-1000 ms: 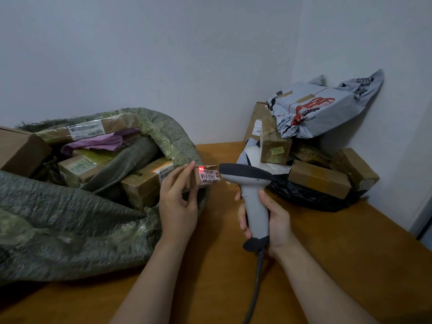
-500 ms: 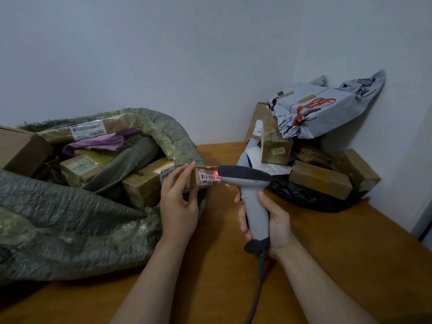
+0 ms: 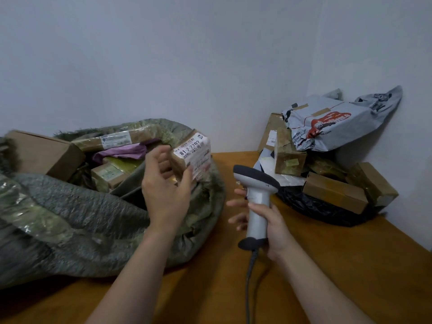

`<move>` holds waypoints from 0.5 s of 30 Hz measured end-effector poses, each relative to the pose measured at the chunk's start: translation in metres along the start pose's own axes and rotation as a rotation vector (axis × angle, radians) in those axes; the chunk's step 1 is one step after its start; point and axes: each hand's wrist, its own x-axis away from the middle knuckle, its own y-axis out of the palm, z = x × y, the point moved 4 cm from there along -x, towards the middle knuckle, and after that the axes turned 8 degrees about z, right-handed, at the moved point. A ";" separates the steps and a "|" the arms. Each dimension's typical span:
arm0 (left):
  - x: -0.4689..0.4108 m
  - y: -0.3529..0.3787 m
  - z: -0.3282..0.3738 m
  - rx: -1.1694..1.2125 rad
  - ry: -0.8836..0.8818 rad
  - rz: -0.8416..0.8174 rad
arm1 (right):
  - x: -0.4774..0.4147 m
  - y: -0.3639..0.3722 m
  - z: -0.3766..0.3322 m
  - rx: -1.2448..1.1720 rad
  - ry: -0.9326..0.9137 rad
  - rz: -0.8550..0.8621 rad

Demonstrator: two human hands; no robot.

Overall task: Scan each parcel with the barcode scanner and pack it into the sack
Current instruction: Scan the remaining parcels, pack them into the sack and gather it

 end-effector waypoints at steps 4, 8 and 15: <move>-0.046 -0.021 -0.005 -0.212 0.007 -0.113 | -0.024 0.040 0.000 -0.125 0.057 -0.017; -0.067 -0.029 -0.021 -0.406 -0.060 -0.325 | -0.057 0.075 0.005 -0.065 0.111 0.024; -0.088 -0.026 -0.045 -0.536 0.013 -0.603 | -0.108 0.091 0.023 0.124 0.228 0.139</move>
